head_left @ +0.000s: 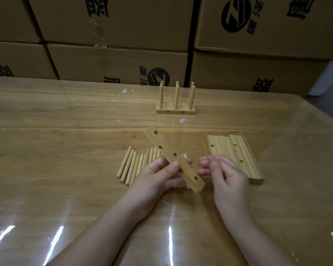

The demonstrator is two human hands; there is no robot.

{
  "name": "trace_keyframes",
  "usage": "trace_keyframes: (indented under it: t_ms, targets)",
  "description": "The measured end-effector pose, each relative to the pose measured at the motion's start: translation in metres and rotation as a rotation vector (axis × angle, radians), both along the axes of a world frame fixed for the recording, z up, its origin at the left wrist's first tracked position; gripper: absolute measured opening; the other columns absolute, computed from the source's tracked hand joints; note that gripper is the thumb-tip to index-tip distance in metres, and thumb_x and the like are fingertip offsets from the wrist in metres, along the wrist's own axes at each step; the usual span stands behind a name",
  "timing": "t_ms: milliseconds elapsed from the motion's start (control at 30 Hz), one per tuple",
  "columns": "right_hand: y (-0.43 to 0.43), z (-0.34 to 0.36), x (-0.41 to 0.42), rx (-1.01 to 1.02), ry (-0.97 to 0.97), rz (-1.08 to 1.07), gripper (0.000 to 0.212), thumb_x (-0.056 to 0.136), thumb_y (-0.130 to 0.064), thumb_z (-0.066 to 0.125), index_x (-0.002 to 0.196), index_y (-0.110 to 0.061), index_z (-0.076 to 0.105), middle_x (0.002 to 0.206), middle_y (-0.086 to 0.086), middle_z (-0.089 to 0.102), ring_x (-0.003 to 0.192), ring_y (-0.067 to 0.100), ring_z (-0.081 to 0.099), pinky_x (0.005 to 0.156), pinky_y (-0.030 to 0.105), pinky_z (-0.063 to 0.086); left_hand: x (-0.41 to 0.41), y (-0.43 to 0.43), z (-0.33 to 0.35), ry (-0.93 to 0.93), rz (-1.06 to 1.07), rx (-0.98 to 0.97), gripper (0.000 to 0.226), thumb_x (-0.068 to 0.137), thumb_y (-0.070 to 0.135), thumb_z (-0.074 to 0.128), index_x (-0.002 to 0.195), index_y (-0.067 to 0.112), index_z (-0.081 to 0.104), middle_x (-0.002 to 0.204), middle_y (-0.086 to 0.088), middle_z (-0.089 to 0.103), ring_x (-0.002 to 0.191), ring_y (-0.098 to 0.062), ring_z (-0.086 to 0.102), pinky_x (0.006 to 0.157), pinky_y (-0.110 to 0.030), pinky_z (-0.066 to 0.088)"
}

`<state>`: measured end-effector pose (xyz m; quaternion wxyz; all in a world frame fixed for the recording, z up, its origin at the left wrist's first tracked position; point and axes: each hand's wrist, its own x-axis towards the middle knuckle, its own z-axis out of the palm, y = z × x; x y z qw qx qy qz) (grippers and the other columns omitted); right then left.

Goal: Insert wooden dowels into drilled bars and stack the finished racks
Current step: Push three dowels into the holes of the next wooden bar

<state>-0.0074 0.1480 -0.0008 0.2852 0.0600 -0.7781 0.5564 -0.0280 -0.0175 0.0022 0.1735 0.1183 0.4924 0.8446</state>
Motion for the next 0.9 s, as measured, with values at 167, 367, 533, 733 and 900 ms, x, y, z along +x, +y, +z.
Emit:
trace_keyframes:
  t_ms: [167, 367, 533, 733, 900]
  targets:
    - [0.015, -0.005, -0.005, 0.44, -0.014, -0.151, 0.015, 0.09, -0.016, 0.056, 0.087, -0.012, 0.07, 0.091, -0.006, 0.061, 0.087, 0.008, 0.057, 0.077, 0.018, 0.044, -0.001, -0.001, 0.004, -0.033, 0.021, 0.034, 0.025, 0.078, 0.032, 0.067, 0.097, 0.019, 0.075, 0.103, -0.014, 0.072, 0.087, -0.024, 0.071, 0.068, -0.03, 0.057]
    - [0.004, -0.005, -0.003, 0.904, -0.299, 0.001, 0.054, 0.08, -0.058, 0.037, 0.127, -0.034, 0.05, 0.127, -0.017, 0.051, 0.129, 0.009, 0.036, 0.113, 0.041, 0.007, -0.003, -0.002, 0.002, -0.07, 0.063, 0.068, 0.03, 0.073, 0.035, 0.069, 0.097, 0.019, 0.076, 0.098, -0.012, 0.072, 0.087, -0.021, 0.07, 0.07, -0.032, 0.058]
    - [0.005, -0.003, -0.005, 0.867, -0.289, 0.012, 0.039, 0.091, -0.049, 0.04, 0.125, -0.034, 0.051, 0.125, -0.02, 0.053, 0.121, 0.001, 0.042, 0.114, 0.032, 0.005, -0.004, -0.002, 0.0, -0.069, 0.035, 0.061, 0.028, 0.074, 0.035, 0.069, 0.098, 0.021, 0.075, 0.094, -0.009, 0.073, 0.085, -0.02, 0.07, 0.071, -0.033, 0.058]
    - [0.006, -0.005, -0.004, 0.851, -0.249, -0.008, 0.029, 0.09, -0.041, 0.047, 0.115, -0.032, 0.058, 0.117, -0.021, 0.056, 0.114, 0.001, 0.048, 0.113, 0.032, 0.011, -0.003, -0.002, 0.0, -0.047, 0.013, 0.02, 0.03, 0.075, 0.037, 0.07, 0.101, 0.024, 0.074, 0.093, -0.008, 0.072, 0.085, -0.019, 0.07, 0.076, -0.034, 0.058]
    - [0.004, -0.005, -0.004, 0.864, -0.24, -0.016, 0.028, 0.088, -0.043, 0.05, 0.113, -0.033, 0.058, 0.114, -0.021, 0.056, 0.112, 0.002, 0.048, 0.111, 0.03, 0.008, 0.0, -0.002, 0.0, -0.018, -0.013, -0.037, 0.04, 0.076, 0.04, 0.069, 0.113, 0.024, 0.07, 0.1, -0.006, 0.072, 0.091, -0.017, 0.069, 0.077, -0.031, 0.056]
